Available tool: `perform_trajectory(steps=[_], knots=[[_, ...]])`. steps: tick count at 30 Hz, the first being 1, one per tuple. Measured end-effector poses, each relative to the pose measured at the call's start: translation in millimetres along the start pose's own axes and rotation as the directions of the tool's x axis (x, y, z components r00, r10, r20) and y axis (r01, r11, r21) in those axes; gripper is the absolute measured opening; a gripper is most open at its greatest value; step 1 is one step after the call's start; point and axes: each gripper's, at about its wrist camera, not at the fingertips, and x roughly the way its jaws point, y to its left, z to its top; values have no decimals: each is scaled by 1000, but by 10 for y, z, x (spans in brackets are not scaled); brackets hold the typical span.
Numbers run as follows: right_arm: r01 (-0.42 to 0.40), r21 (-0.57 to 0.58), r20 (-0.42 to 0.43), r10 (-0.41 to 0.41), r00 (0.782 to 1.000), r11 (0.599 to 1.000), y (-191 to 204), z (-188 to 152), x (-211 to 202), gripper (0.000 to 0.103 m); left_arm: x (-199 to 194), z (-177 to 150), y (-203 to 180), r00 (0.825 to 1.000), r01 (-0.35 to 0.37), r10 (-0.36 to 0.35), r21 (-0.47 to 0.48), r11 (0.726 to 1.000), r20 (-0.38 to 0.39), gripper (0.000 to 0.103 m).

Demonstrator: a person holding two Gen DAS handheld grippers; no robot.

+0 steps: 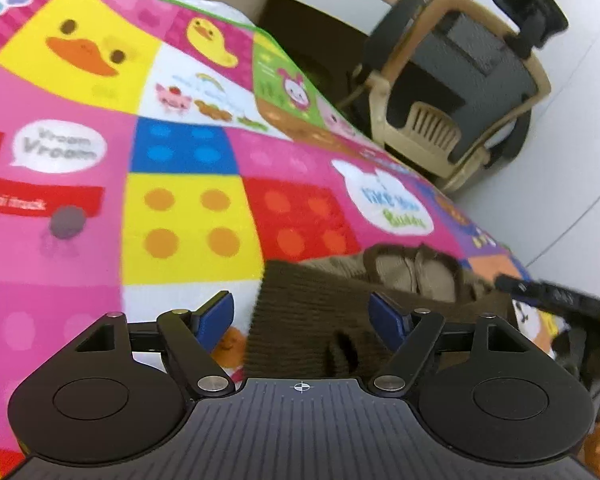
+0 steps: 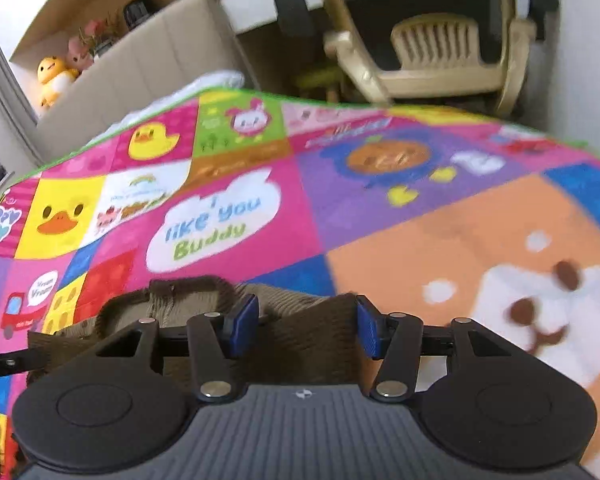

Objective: Fold clothes
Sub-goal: 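Grasp the garment edge with the right gripper and fold it inward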

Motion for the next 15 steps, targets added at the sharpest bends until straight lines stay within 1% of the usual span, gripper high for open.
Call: perform_trajectory(steps=[1,2,3,4,5,6,7,9,11,13,15], knots=[[5,-24,-7,-5,1000,1000,47,-10,23,51,49,-4,1,1000,0,0,-10,1000,-8,76],[11,-62,-14,-12,1000,998,115,-21,31,45,83,-5,-7,1000,-4,4,-11,1000,-4,76],[15,-77,-17,-17,1000,997,159,-35,29,27,105,-8,-32,1000,-8,8,-4,1000,0,73],[26,-75,-18,-28,999,997,188,-49,10,18,127,-12,-63,1000,-11,11,4,1000,0,56],[36,-76,-13,-37,999,996,217,-63,-23,15,148,-17,-94,1000,-14,14,12,1000,0,46],[39,-88,11,-38,999,995,248,-80,-116,14,162,-19,-121,1000,-19,19,15,1000,2,29],[32,-108,47,-27,999,994,276,-93,-268,13,151,-23,-145,1000,-22,22,20,1000,10,21],[0,-134,107,14,994,991,293,-129,-641,12,-88,-70,-236,999,5,-9,68,998,54,15],[-36,-158,159,62,985,987,278,-209,-1110,12,-372,-125,-337,994,37,-49,125,992,100,14],[-56,-203,200,97,975,978,262,-384,-1564,12,-748,-227,-462,984,73,-102,191,979,143,13],[-63,-249,221,120,968,967,234,-646,-1962,12,-1147,-399,-563,972,106,-155,259,960,177,13]])
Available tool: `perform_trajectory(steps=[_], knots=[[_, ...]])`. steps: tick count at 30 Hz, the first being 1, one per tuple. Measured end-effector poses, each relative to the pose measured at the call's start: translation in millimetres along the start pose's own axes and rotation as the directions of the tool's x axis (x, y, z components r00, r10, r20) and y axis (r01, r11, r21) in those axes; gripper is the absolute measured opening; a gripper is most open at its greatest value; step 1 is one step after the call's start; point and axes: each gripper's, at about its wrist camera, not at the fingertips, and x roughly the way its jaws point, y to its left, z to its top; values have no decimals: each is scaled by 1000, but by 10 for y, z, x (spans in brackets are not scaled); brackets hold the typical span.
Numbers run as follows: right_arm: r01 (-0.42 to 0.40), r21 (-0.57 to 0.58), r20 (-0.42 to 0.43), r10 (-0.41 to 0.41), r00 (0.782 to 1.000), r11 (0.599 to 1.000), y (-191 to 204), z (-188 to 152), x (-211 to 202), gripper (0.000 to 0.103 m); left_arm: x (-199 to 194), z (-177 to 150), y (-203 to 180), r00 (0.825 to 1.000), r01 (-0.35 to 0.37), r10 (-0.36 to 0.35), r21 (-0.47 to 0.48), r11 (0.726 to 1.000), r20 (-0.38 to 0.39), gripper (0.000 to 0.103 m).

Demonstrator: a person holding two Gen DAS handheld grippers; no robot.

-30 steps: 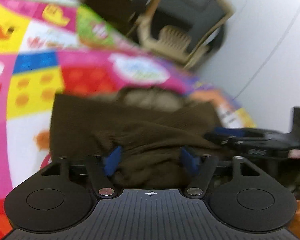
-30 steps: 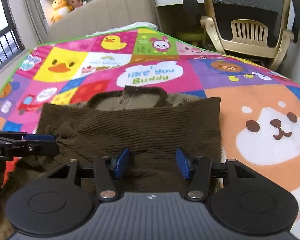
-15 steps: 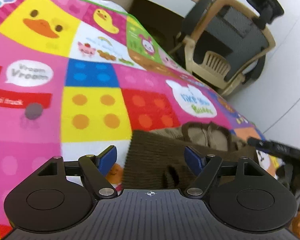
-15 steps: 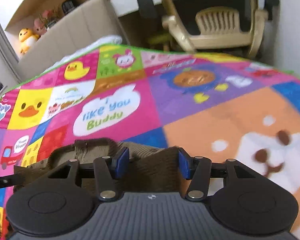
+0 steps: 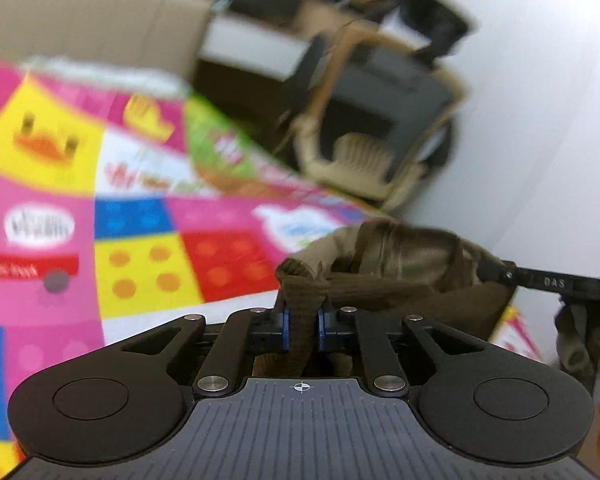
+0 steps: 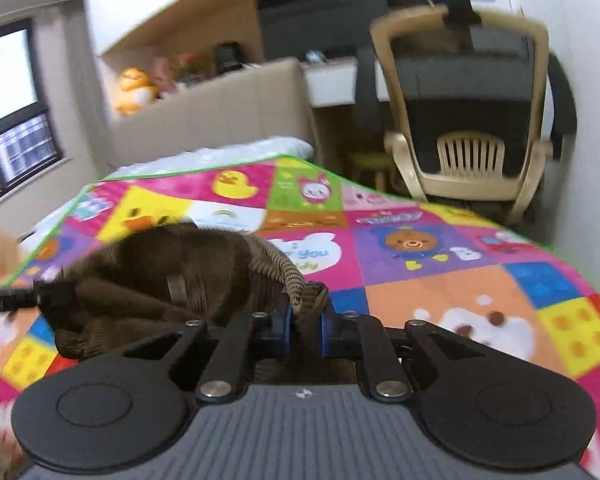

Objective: Fold clothes

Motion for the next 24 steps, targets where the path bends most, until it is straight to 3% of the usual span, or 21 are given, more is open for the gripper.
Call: perform_trajectory(steps=[3,6,9,10,11,16,20,24], knots=[[0,-56,-20,-1,1000,998,70,-369,-376,12,-421,-233,-192,999,40,-41,65,997,2,15],[15,-144,-74,-26,997,989,105,-812,-618,16,-658,-604,-283,996,68,-61,120,990,-60,25],[15,-202,-122,-40,992,979,93,-1201,-872,30,-824,-962,-267,987,95,-76,129,987,-142,39],[10,-196,-120,-34,992,980,67,-1259,-968,40,-888,-1045,-245,983,106,-85,124,987,-161,52],[6,-187,-113,-27,993,982,39,-1308,-1066,49,-954,-1112,-220,980,119,-98,116,986,-175,57],[-14,-37,9,14,1000,999,-113,-1169,-1306,66,-1204,-1146,-17,978,157,-159,-26,987,-133,88],[-20,87,30,17,999,996,-147,-971,-911,70,-982,-1019,124,975,162,-192,-241,957,-108,93],[21,92,-17,-19,1000,996,-41,-911,-321,70,-487,-1024,105,970,144,-199,-328,934,-141,93]])
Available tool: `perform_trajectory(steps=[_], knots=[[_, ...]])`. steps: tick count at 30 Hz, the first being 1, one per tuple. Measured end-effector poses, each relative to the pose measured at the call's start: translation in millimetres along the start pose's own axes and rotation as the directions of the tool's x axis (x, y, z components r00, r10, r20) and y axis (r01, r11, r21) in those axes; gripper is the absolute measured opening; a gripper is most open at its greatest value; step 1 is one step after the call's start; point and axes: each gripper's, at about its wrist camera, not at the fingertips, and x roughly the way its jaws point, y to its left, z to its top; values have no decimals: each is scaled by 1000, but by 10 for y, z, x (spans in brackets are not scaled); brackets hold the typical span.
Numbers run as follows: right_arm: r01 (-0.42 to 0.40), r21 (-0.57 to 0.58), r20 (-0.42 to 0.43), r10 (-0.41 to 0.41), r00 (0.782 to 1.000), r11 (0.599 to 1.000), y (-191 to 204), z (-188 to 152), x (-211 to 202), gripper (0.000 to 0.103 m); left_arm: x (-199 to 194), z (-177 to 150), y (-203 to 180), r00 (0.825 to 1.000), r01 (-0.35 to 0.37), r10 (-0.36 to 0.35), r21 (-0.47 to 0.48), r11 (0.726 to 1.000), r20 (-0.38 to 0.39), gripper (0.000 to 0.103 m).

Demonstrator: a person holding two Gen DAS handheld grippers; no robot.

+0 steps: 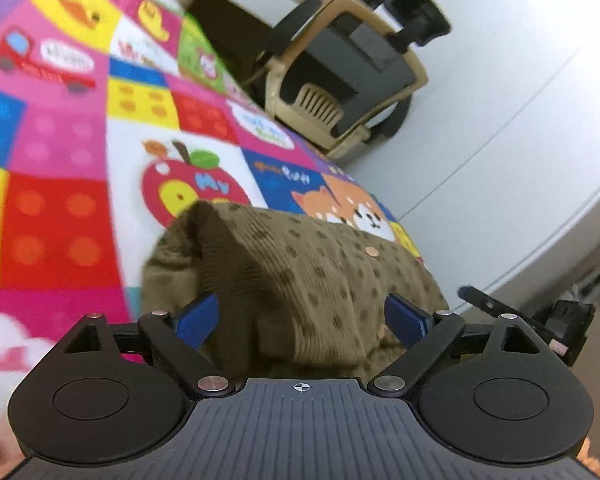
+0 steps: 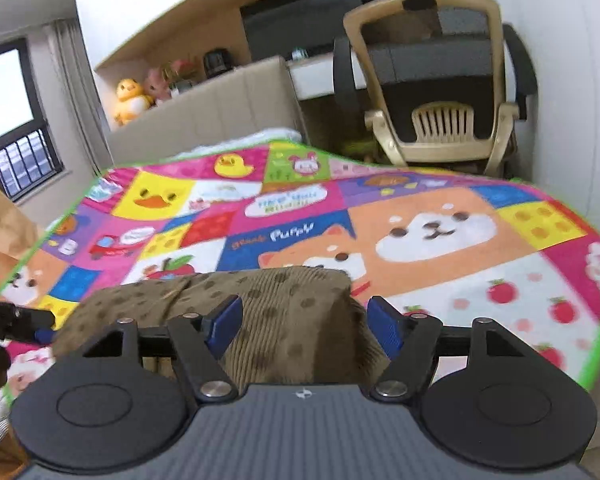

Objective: Fold clothes

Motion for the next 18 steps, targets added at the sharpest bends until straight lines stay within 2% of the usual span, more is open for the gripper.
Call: perform_trajectory(steps=[1,2,3,4,5,6,7,10,13,15,18], knots=[[12,-11,-14,-12,1000,1000,47,0,128,60,113,10,5,1000,-15,15,-15,1000,-17,91],[43,-51,-21,-44,999,998,127,-17,200,31,181,15,-19,999,-40,40,-2,999,-18,90],[74,-90,-24,-77,997,993,206,-30,255,17,219,17,-61,997,-72,72,27,997,-9,77],[105,-122,-16,-108,994,987,281,-33,240,12,257,18,-104,995,-104,104,56,993,1,58],[114,-134,4,-115,993,984,340,-25,162,9,252,9,-173,990,-140,138,106,984,27,48],[105,-136,23,-103,994,985,374,-7,36,9,205,-1,-250,985,-171,163,159,972,58,22],[92,-146,39,-87,995,985,408,9,-119,8,127,-1,-319,981,-187,174,194,963,85,14],[54,-187,77,-40,996,981,521,-12,-633,7,-258,-40,-513,982,-164,134,249,954,134,12],[41,-187,73,-28,997,981,530,-193,-1022,7,-591,-213,-679,984,-144,102,315,938,146,12],[42,-149,26,-39,999,988,467,-431,-1052,7,-724,-378,-688,987,-139,104,326,935,123,12],[76,-105,-53,-82,995,992,361,-808,-939,7,-665,-645,-517,988,-154,151,295,943,33,13]])
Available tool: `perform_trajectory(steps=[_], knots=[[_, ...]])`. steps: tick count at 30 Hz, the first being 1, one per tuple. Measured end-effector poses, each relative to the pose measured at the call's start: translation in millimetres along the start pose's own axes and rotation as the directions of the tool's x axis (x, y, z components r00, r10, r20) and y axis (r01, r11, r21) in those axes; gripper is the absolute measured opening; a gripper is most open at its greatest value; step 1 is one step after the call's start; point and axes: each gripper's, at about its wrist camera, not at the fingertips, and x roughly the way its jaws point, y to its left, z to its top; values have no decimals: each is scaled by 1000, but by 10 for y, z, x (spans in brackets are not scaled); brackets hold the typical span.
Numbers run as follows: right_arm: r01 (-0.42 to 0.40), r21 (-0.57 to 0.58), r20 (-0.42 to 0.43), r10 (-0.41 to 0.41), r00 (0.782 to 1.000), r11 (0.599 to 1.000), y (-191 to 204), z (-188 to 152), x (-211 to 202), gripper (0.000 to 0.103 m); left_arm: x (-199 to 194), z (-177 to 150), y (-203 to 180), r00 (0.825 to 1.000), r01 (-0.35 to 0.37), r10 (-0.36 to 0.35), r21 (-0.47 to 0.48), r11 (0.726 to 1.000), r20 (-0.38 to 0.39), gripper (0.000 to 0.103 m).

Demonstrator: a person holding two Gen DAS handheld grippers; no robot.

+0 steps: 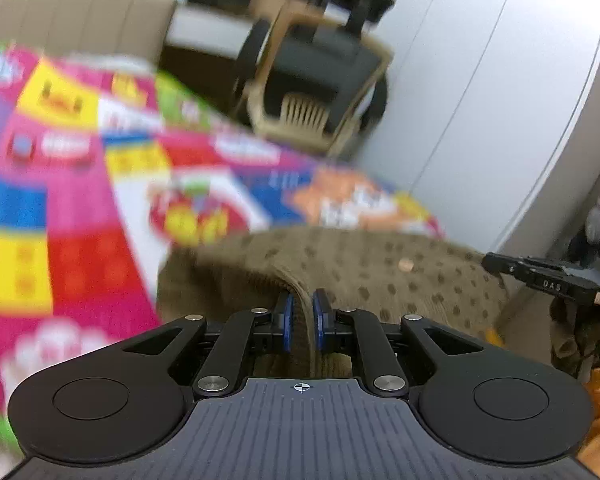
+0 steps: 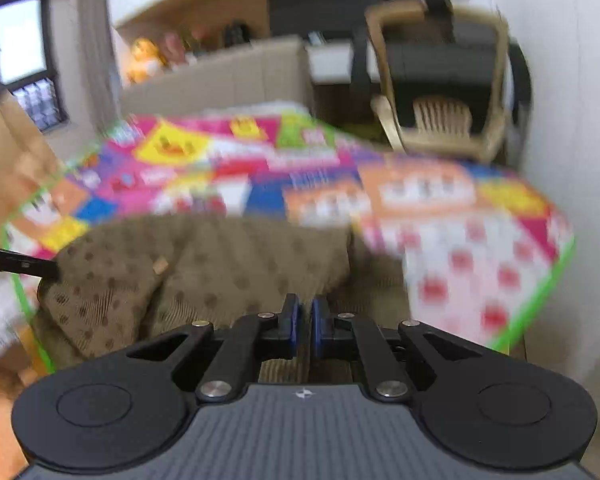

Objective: Fold clothes

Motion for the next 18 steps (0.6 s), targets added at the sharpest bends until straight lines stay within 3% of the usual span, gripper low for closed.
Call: perform_trajectory(steps=[3,4,7,9,11,13,15,18], knots=[[36,49,-14,-35,999,998,-104,-147,36,18,121,-256,151,994,-50,46,-40,998,-96,19],[21,69,7,-21,1000,997,-136,-113,-21,29,113,-281,185,994,-50,45,-46,998,-100,27],[-40,52,124,34,992,998,-86,64,-241,68,-56,-181,187,1000,-9,8,-44,999,-18,45],[-86,19,190,81,978,996,16,201,-316,81,-182,-61,126,997,29,-27,-32,999,69,53],[-152,9,235,146,961,988,131,347,-258,103,-190,79,41,989,73,-70,-18,997,133,58],[-232,26,254,218,943,972,217,470,-66,103,-83,223,-53,978,113,-111,-5,994,175,71],[-299,66,215,279,936,952,259,555,257,103,143,347,-134,970,148,-146,3,989,194,82],[-295,212,40,293,955,932,223,553,860,103,588,414,-159,983,140,-134,-39,989,125,84]])
